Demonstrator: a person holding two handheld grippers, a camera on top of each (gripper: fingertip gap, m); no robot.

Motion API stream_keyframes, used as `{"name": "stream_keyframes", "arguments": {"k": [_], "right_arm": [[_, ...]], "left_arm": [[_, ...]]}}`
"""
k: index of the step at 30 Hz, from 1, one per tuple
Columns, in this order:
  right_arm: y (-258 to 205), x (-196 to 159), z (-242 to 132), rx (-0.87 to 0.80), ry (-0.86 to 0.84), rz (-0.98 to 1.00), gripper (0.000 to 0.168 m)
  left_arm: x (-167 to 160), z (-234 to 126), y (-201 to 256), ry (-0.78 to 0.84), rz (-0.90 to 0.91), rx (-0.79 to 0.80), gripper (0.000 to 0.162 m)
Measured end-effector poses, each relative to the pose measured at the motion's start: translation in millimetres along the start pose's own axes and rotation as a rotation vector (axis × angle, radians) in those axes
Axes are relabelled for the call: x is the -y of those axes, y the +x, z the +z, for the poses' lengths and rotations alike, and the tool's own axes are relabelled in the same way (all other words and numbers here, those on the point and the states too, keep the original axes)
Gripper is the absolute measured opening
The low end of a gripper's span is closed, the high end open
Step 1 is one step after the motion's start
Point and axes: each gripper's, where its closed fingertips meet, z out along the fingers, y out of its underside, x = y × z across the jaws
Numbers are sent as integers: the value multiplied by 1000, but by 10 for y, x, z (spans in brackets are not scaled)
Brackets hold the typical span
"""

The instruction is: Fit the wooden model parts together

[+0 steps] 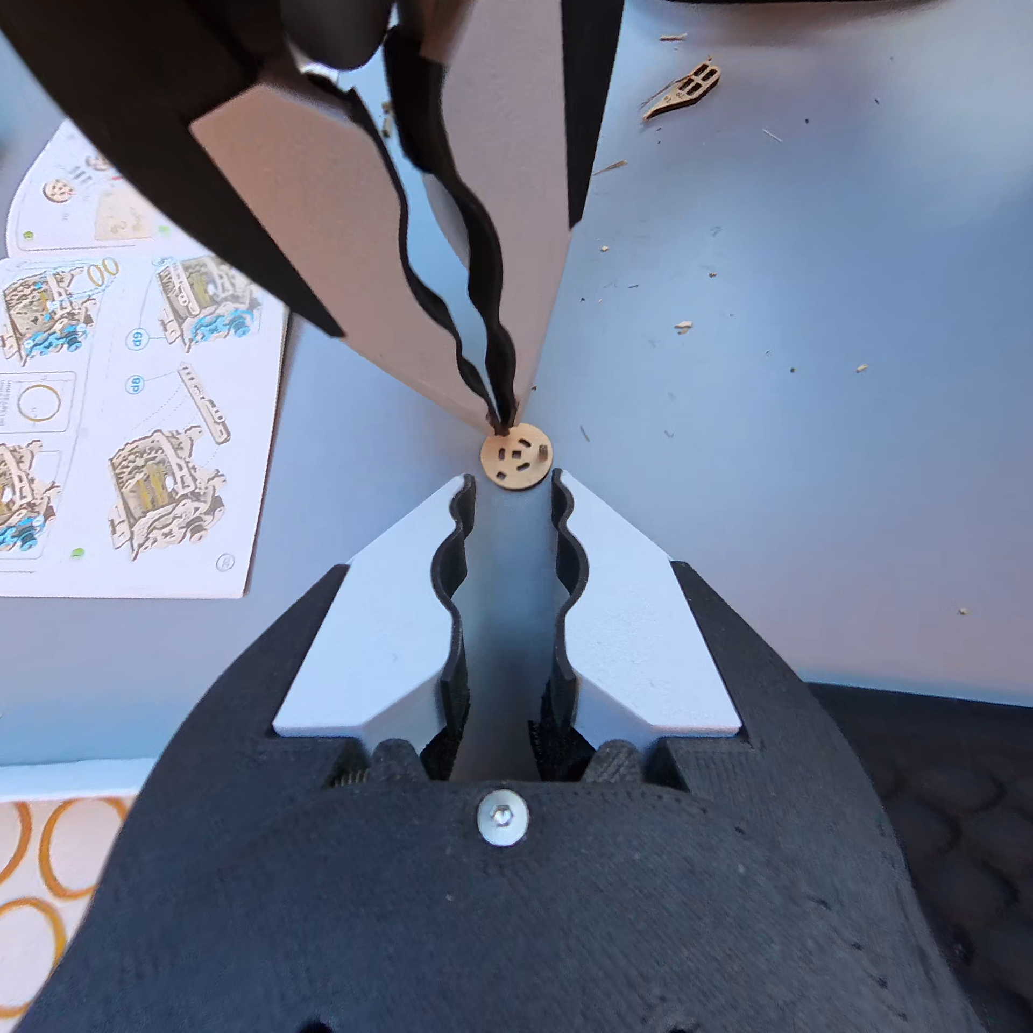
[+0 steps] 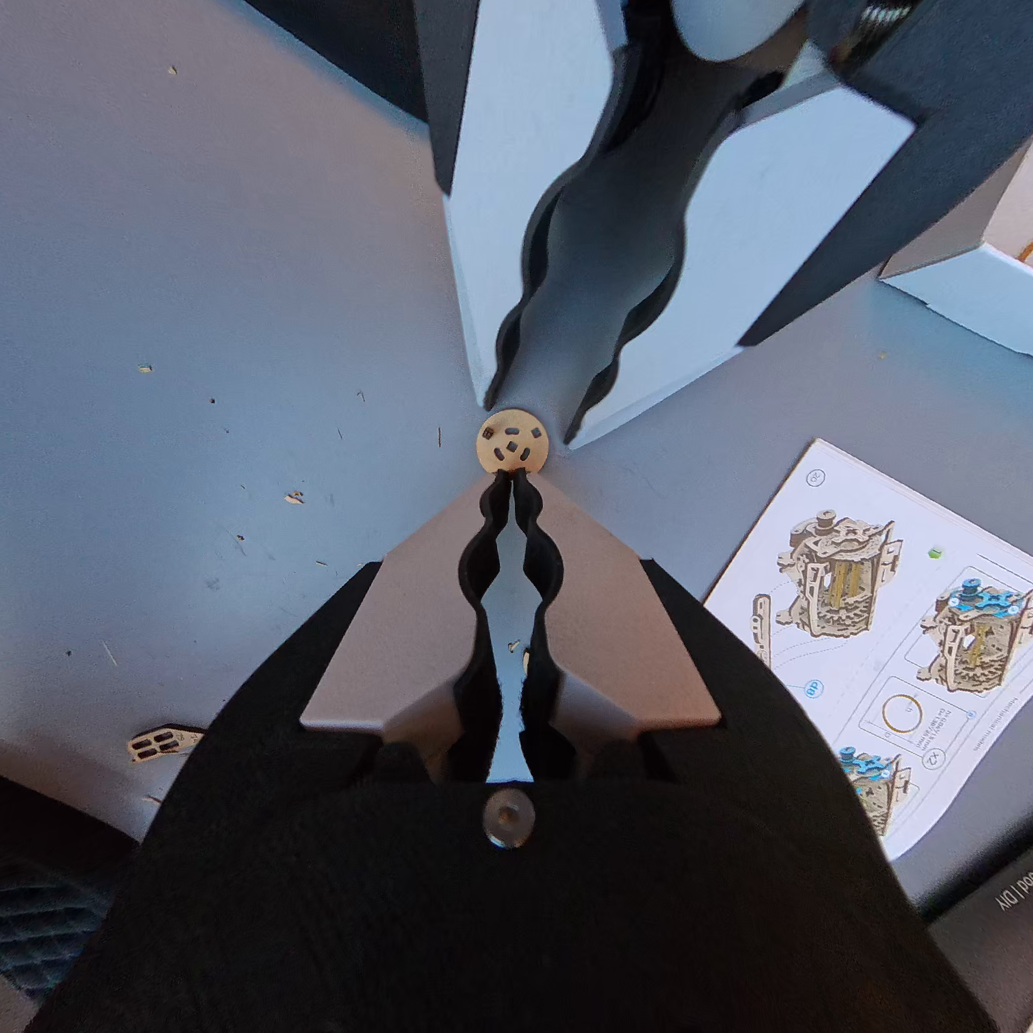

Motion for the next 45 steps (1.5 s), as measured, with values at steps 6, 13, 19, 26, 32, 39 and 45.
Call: {"name": "stream_keyframes", "arguments": {"k": [6,13,19,26,32,39,45], "right_arm": [[1,-4,2,-30,-4,-9,1],[2,-6,3,-79,-19,-26,1],[-1,-6,4,-97,-38,-47,1],[-7,-8,5,-97,-42,-59,1],[-5,-7,6,-42,-54,-74,1],[-1,-8,8,15,-39,-65,1],[5,-13,11,8,-87,-85,1]], "left_arm": [[-33,-72,-44,15,-44,-11,27],[-54,-63,-41,1,-36,-6,27],[-60,-69,-43,0,-40,-5,27],[-60,-70,-41,0,-41,-7,27],[-60,-70,-43,0,-41,-5,27],[-60,-70,-45,0,-42,-4,27],[-59,-70,-44,1,-43,-6,27]]}}
